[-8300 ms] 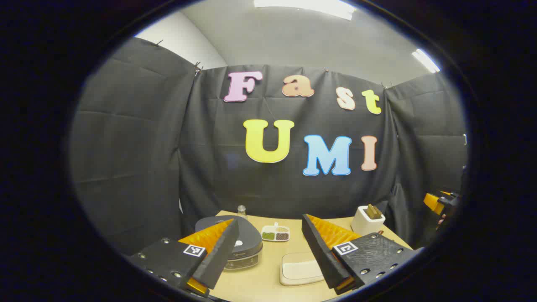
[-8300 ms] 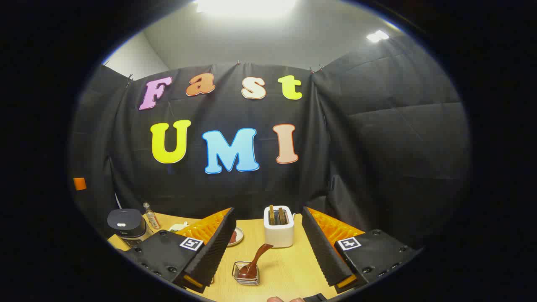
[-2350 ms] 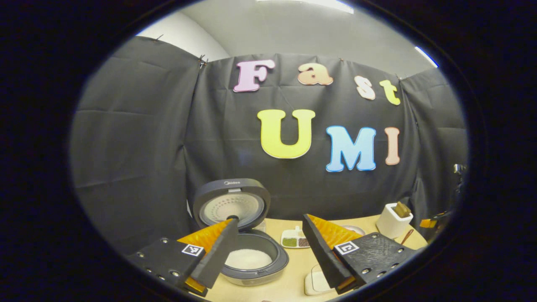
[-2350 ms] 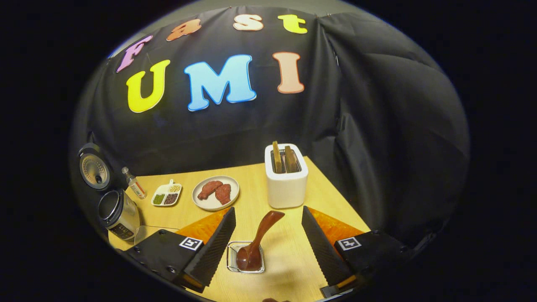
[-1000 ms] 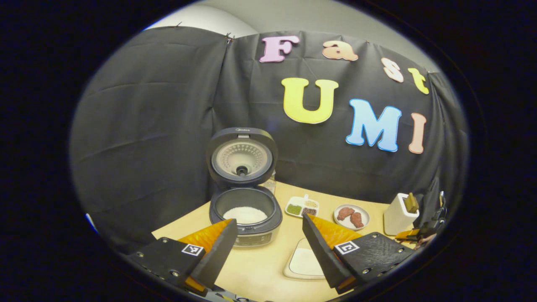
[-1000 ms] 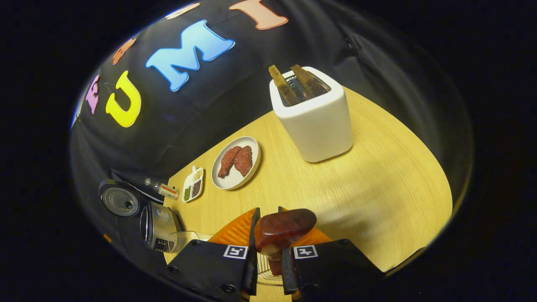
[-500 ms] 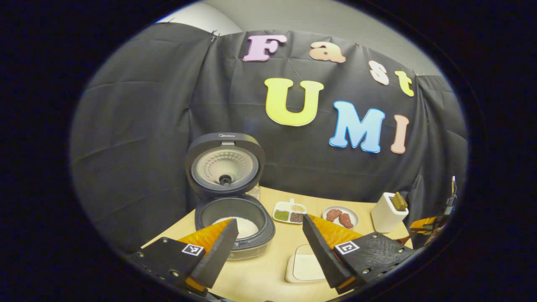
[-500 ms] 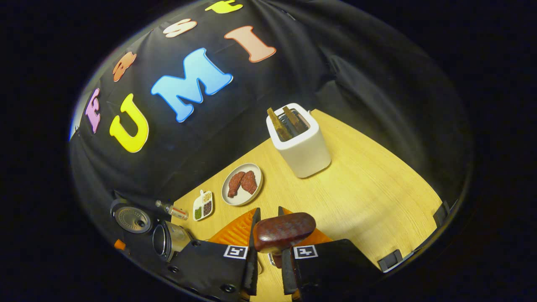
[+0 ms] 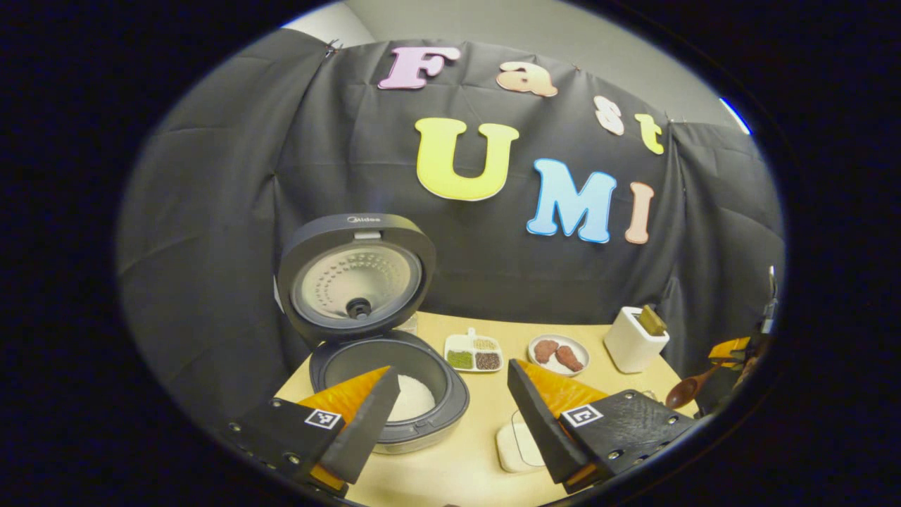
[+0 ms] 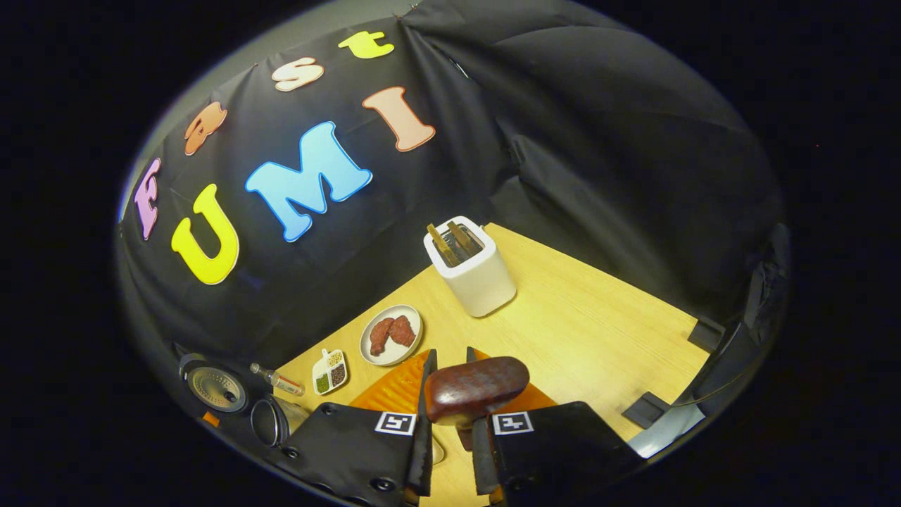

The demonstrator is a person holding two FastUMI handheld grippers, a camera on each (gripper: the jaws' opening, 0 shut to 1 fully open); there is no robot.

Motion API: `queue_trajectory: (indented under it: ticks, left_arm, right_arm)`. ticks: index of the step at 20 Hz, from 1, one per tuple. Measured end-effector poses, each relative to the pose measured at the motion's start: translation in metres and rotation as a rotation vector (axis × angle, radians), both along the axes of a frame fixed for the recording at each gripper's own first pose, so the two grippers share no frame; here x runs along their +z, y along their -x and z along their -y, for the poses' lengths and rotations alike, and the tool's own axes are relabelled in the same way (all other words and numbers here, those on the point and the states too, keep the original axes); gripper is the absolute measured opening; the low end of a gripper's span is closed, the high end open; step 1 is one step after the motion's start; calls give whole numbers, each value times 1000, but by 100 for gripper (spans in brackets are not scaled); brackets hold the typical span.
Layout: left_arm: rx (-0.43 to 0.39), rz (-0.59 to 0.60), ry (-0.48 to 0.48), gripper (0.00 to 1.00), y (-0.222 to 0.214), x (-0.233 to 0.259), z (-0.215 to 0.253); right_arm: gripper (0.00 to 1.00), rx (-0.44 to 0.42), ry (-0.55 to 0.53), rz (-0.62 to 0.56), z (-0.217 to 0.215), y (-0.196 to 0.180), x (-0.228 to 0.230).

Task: Close the left gripper, press the button to open the rice cooker; take a wooden spoon from the chopstick holder with the right hand, scoop a spoonful of rice and pour it into the rice cooker, then put the wooden spoon back into the chopstick holder.

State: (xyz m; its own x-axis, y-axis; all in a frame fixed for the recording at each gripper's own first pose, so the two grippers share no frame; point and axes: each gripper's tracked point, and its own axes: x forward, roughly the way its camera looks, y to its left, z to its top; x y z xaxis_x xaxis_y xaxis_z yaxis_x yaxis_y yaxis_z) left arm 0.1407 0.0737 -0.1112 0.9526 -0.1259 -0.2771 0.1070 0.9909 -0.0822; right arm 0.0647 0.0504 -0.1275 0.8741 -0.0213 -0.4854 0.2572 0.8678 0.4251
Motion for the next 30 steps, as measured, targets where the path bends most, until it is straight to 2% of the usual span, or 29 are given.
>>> queue_trajectory:
  ticks: [4,5,6,9,10,11,12,13,15,18,23,24,25,30]
  left_arm:
    - [-27,-12,19,97,-7,-8,-16]
    - [-31,-14,23,97,-8,-10,-20]
    - [-32,-15,25,97,-8,-12,-24]
    - [-26,-19,22,98,-7,-16,-43]
    - [-23,-18,23,97,-6,-16,-49]
    - [-20,-20,24,97,-7,-17,-54]
    - [-16,-22,26,97,-6,-19,-59]
    - [-11,-25,28,97,-5,-20,-65]
    - [1,-28,30,97,-3,-23,-75]
    - [24,-31,30,97,3,-25,-89]
    - [43,-66,26,97,21,-44,-104]
    - [45,-76,26,97,25,-49,-106]
    - [50,-85,26,97,27,-53,-108]
    - [81,-112,11,97,35,-64,-123]
  right_arm:
    - [25,18,30,25,-31,5,16]
    - [22,29,27,29,-43,2,18]
    - [25,40,21,34,-55,-1,22]
    - [25,93,7,45,-93,-10,29]
    - [22,116,10,46,-106,-14,30]
    - [25,138,13,46,-119,-18,30]
    - [22,159,13,46,-133,-21,30]
    - [25,183,13,45,-146,-25,29]
    - [25,228,21,38,-170,-31,25]
    - [25,303,70,8,-200,-37,7]
    - [25,397,210,-92,-225,-40,-48]
    - [29,414,224,-107,-230,-39,-57]
    - [25,426,233,-119,-232,-38,-66]
    - [25,451,274,-183,-235,-38,-116]
